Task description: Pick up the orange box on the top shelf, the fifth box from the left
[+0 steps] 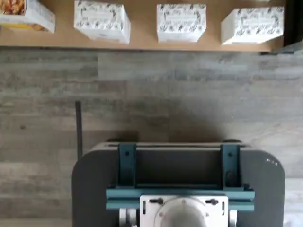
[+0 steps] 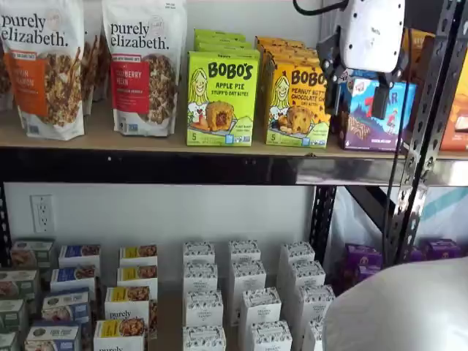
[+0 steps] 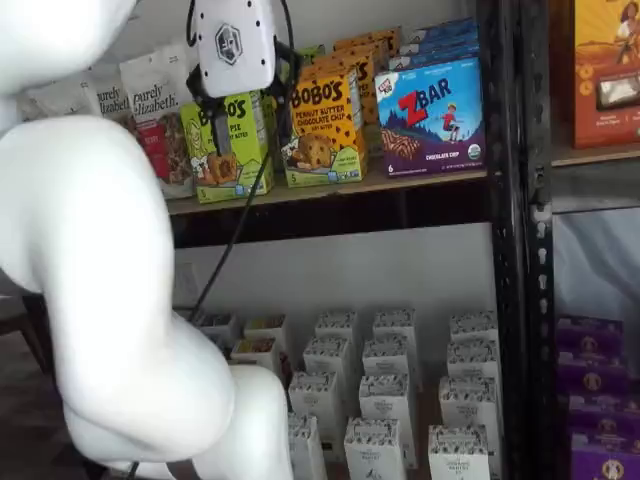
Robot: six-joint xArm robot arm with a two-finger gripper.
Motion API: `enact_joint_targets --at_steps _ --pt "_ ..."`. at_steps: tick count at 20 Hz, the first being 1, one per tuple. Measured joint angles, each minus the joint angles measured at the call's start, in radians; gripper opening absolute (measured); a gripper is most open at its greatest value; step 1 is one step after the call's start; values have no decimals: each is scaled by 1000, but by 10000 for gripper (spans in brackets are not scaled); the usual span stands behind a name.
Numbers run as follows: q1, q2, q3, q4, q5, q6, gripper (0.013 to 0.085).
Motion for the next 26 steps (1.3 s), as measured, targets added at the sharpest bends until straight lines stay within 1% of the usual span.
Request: enact_joint_targets --at_steps 3,6,7,9,10,13,15,17,18,22,26 --pt "14 -13 26 -14 -68 8 850" --pt "32 -19 48 -40 -147 18 850" --pt "35 -26 61 -45 -186 20 850" --pt "57 -44 95 -78 -282 37 850" --pt "61 -47 103 -84 -309 42 850" --pt "60 -28 111 -73 -365 45 850" --pt "59 -4 107 -65 -372 45 850" --pt "64 7 118 -73 -400 51 850" --pt "62 9 126 -70 -420 49 850" --pt "34 6 157 -29 -527 23 850" --pt "24 14 160 -26 -598 12 850"
